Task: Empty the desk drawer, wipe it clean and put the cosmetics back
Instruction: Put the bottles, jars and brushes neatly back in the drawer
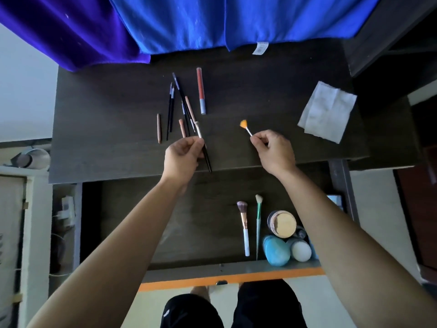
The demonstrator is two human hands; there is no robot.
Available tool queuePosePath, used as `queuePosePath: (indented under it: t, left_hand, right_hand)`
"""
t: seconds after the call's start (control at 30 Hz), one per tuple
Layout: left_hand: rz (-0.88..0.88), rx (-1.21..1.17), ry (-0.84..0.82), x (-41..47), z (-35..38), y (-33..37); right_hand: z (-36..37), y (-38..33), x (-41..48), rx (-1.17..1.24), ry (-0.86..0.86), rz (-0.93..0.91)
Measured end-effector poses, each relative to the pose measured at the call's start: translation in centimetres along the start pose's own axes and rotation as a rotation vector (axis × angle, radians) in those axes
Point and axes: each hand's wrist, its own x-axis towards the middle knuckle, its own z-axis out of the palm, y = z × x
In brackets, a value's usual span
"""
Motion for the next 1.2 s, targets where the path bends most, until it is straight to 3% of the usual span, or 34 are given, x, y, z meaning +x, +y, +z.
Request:
queuePosePath:
  t: [0.17, 0.33, 0.7, 1.07, 1.2]
  left_hand:
    - [0.010, -0.006, -0.110, -3.1, -2.9, -3.1]
    - [-0.027, 0.045, -0.183, -6.1, -4.7, -7.9]
    - [-0.219, 0.305, -0.168, -8.6, -3.4, -18.0]
    - [-0.219, 0.490, -0.148, -7.9, 0.9, -18.9]
    - [-0.276, 0.428, -0.182, -7.9, 1.2, -19.2]
  right_hand:
    - [1.4, 0.1, -6.5, 0.279, -0.017, 0.114]
    - [4.0, 0.6, -12.6, 0.381, -0.078, 0.187]
    - [8.6, 3.4, -17.8, 0.129, -0.252, 0.238]
    - [9.8, 5.0, -16.0, -0.037, -0.296, 0.246]
    - [9.4, 5.5, -16.2, -0.089, -0.279, 0.228]
